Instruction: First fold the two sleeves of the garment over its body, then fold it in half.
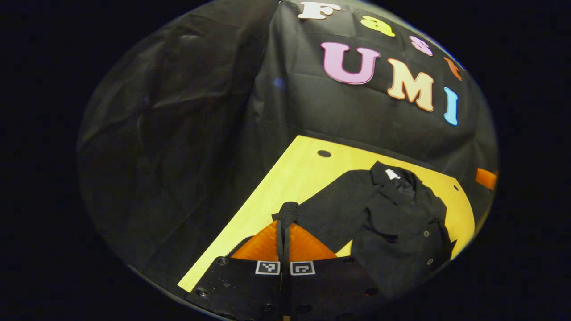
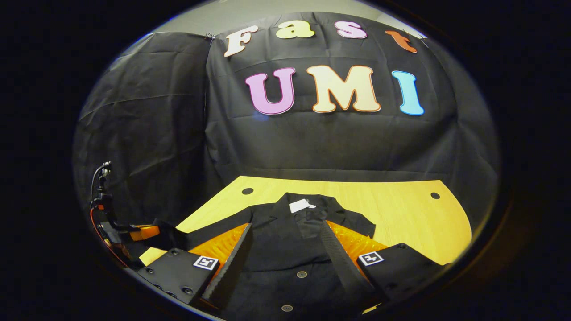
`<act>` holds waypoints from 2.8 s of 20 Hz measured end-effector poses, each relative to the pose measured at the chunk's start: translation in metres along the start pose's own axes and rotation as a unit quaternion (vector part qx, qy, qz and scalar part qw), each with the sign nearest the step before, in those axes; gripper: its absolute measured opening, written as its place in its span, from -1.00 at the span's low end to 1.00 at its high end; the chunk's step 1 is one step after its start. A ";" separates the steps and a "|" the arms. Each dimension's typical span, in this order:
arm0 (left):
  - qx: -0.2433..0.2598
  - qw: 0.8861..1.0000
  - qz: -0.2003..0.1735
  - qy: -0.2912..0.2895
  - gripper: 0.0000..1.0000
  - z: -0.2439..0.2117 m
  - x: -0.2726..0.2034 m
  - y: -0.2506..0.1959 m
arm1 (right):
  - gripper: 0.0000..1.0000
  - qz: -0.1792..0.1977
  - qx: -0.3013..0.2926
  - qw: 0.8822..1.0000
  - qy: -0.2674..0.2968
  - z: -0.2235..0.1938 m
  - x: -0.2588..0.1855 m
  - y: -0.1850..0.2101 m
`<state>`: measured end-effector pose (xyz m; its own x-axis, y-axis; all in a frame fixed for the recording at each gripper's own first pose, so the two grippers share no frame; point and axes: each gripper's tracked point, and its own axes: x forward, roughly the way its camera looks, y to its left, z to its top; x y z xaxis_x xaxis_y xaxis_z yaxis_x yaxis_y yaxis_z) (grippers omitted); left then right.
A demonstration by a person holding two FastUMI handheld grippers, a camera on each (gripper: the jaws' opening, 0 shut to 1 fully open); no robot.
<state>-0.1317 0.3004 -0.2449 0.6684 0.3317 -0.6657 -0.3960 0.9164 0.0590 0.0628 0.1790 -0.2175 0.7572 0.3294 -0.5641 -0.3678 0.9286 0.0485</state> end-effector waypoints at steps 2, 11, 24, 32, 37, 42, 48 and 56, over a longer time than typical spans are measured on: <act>0.013 1.000 -0.011 -0.007 -1.00 0.012 0.006 -0.019 | 0.95 -0.004 0.007 1.000 -0.003 -0.003 -0.008 -0.014; 0.062 0.995 -0.063 -0.042 -1.00 0.060 0.018 -0.119 | 0.96 -0.040 0.051 0.998 -0.012 -0.020 -0.050 -0.092; 0.123 0.977 -0.166 -0.053 -1.00 0.063 0.036 -0.305 | 0.95 -0.098 0.107 0.989 -0.015 -0.049 -0.097 -0.204; 0.145 0.967 -0.207 -0.027 -1.00 0.033 0.049 -0.394 | 0.95 -0.124 0.127 0.984 -0.010 -0.065 -0.114 -0.259; 0.136 0.975 -0.173 -0.034 -1.00 0.035 0.053 -0.403 | 0.96 -0.118 0.133 0.984 -0.005 -0.071 -0.115 -0.281; 0.092 0.978 -0.159 -0.093 0.85 0.067 0.008 -0.362 | 0.95 -0.083 0.120 0.989 0.010 -0.081 -0.109 -0.268; 0.094 0.980 -0.132 -0.116 0.84 0.064 -0.045 -0.260 | 0.95 -0.084 0.115 0.990 0.013 -0.099 -0.123 -0.223; 0.088 0.991 -0.091 -0.040 0.84 -0.024 -0.083 -0.147 | 0.96 -0.077 0.092 0.991 0.057 -0.155 -0.151 -0.154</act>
<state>-0.1438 0.1326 -0.2160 0.7696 0.1677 -0.6161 -0.1529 0.9852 0.0772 -0.0784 -0.0406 -0.2669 0.7270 0.1701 -0.6652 -0.1405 0.9852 0.0984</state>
